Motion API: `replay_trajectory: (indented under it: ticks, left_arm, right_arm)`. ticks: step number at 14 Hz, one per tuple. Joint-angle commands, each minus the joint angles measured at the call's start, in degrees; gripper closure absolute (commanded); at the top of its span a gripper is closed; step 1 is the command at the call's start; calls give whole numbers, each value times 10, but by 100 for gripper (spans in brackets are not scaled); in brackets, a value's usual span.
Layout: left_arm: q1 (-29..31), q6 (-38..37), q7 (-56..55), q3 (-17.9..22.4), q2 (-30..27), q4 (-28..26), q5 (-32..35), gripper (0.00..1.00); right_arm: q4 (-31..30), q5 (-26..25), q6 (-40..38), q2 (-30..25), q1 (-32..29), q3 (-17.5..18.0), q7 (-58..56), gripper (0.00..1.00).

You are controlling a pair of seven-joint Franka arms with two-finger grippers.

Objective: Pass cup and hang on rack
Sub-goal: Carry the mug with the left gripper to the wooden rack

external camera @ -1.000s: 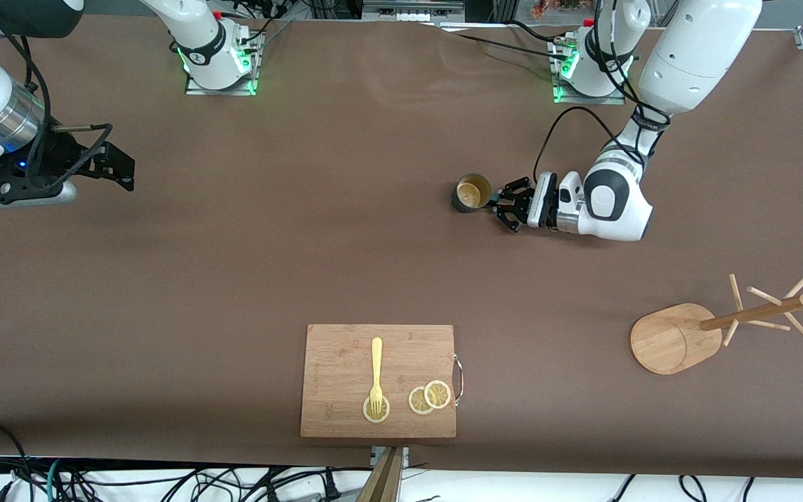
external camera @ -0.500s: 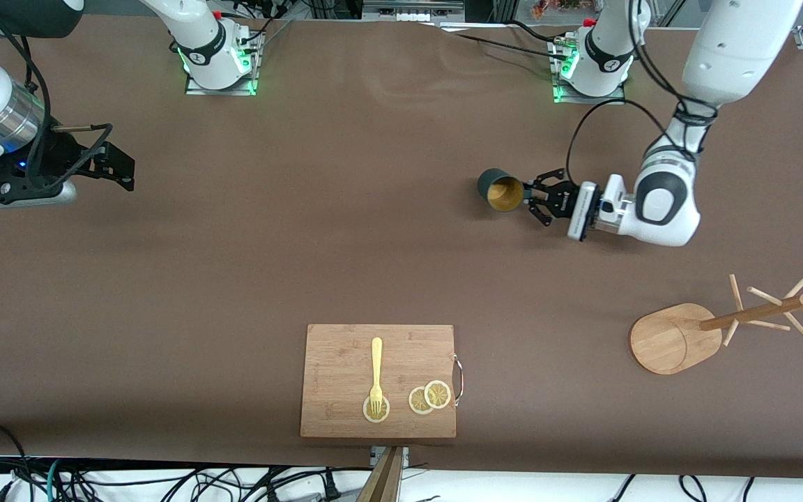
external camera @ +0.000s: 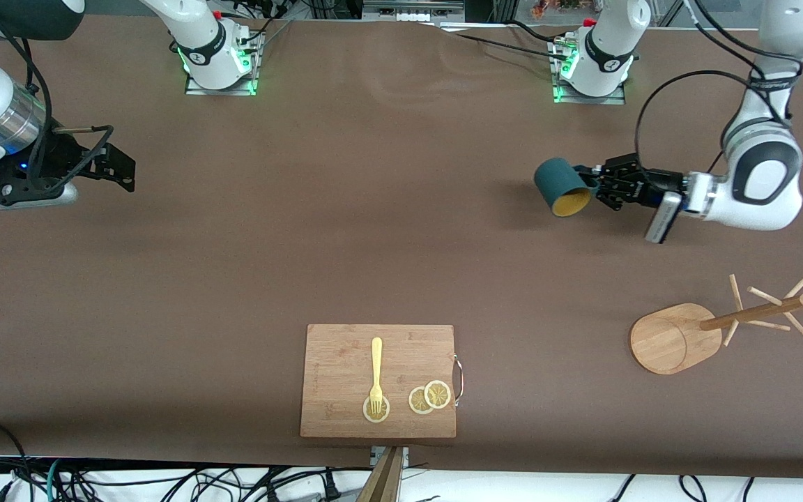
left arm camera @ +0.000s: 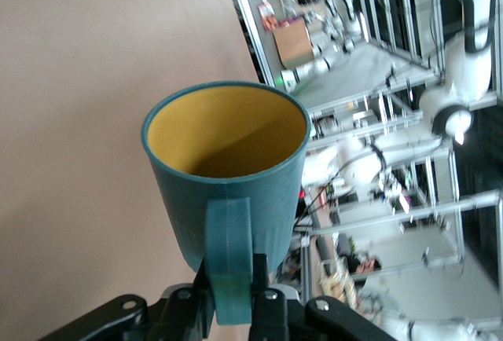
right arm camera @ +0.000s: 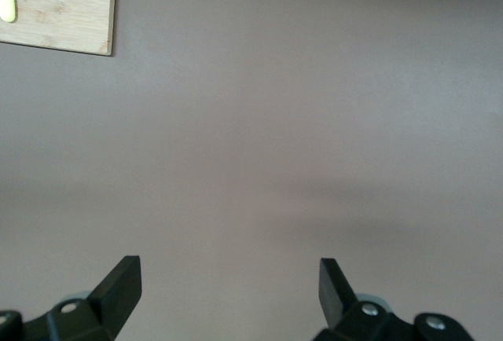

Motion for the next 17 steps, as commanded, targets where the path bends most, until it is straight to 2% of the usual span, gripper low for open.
replay_trajectory:
  ticks: [1,6,9,13,17]
  left_arm:
    - [6,-43,-82,39,-21,31,54,100]
    - [23,-94,-217,120,-20,65,56,100]
    - [46,-93,-355,123,-17,106,54,100]
    - [65,-83,-360,123,-11,119,55,100]
    - [79,-59,-402,133,0,119,-17,100]
  right_arm:
    - [1,0,-3,-1,-5,3,-3,0]
    - [1,0,-3,-1,-5,3,-3,0]
    - [1,0,-3,-1,-5,4,-4,0]
    - [1,0,-4,-1,-5,3,-4,0]
    - [1,0,-4,-1,-5,3,-4,0]
